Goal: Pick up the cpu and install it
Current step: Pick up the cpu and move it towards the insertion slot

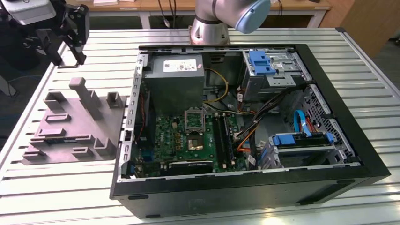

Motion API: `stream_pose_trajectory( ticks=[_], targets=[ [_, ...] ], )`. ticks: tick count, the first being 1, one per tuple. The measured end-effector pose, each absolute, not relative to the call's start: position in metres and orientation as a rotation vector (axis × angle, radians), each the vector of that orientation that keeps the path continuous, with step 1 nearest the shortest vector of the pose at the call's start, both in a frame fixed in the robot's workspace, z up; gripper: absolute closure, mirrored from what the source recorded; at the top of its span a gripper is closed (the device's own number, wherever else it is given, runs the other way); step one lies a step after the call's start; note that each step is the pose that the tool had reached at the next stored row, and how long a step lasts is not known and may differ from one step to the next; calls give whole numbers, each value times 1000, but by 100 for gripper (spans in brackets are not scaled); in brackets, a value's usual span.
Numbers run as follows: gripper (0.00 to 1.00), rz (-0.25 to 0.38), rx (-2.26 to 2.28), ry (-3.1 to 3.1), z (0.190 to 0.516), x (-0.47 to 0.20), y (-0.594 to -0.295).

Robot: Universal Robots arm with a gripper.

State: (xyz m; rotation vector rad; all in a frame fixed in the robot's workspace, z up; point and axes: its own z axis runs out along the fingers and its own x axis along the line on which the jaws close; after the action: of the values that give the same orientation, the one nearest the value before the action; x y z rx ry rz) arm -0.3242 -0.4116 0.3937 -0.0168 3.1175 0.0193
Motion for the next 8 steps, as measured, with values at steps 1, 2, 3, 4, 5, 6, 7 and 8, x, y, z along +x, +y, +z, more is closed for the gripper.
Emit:
stream_pose_trajectory(
  ticks=[1, 2, 3, 4, 5, 6, 7, 8],
  targets=[
    [53, 19, -17, 3117, 394, -324, -412],
    [53, 19, -17, 3118, 394, -323, -412],
    [53, 19, -17, 3118, 394, -323, -412],
    [53, 19, -17, 3117, 394, -322, -412],
    [53, 19, -17, 3117, 394, -322, -412],
    [53, 19, -17, 3118, 394, -321, -412],
    [53, 19, -17, 3118, 394, -321, -412],
    [53, 19, -17, 3117, 394, -320, -412]
  ],
)
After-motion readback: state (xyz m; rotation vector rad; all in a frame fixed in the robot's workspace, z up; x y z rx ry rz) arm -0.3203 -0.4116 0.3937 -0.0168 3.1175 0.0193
